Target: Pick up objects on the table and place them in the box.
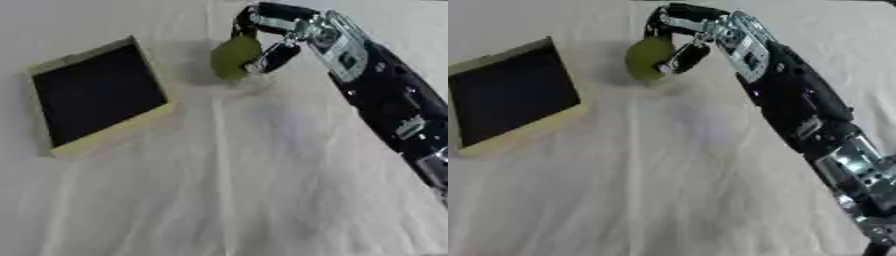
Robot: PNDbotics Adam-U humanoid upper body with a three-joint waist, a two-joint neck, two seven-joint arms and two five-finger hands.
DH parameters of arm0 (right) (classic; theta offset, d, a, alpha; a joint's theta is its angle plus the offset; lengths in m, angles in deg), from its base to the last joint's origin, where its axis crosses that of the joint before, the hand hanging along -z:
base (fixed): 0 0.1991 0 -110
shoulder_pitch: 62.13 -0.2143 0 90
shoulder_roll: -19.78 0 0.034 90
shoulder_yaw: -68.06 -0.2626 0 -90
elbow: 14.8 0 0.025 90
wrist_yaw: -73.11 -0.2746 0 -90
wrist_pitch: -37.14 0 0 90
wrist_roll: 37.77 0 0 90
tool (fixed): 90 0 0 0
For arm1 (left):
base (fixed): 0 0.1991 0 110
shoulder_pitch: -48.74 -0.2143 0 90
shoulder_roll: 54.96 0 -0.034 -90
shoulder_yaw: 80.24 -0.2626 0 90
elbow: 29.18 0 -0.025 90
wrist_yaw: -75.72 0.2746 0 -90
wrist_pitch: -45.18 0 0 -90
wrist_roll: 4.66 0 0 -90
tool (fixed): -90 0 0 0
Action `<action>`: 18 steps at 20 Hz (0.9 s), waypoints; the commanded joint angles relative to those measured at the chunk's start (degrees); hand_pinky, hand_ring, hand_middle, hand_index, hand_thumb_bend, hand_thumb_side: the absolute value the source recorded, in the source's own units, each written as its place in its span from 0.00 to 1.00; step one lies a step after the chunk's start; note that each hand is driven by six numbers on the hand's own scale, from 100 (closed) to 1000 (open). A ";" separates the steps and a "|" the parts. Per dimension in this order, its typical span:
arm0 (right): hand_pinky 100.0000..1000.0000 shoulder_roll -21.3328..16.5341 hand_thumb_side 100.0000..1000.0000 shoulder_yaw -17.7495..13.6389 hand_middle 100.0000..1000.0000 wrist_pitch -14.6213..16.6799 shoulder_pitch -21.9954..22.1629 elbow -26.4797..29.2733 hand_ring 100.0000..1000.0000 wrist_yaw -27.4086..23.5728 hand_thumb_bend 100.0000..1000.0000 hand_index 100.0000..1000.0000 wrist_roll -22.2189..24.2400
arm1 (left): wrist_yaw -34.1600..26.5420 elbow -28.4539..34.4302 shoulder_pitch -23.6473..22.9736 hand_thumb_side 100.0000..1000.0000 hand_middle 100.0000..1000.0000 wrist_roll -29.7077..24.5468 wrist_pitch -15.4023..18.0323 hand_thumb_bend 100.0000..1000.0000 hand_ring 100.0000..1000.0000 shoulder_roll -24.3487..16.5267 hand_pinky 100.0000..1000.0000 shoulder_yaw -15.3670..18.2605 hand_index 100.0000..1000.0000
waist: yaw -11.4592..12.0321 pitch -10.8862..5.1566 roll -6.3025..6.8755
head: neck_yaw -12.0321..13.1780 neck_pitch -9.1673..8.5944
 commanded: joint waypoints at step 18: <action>0.52 4.97 0.00 3.65 0.50 -2.77 -8.77 11.91 0.49 -6.53 0.09 0.55 4.64 | 0.04 0.86 3.54 0.46 0.56 -0.34 1.40 0.10 0.71 -0.50 0.73 0.24 0.68 | 2.28 -2.17 -0.07 | -4.74 1.11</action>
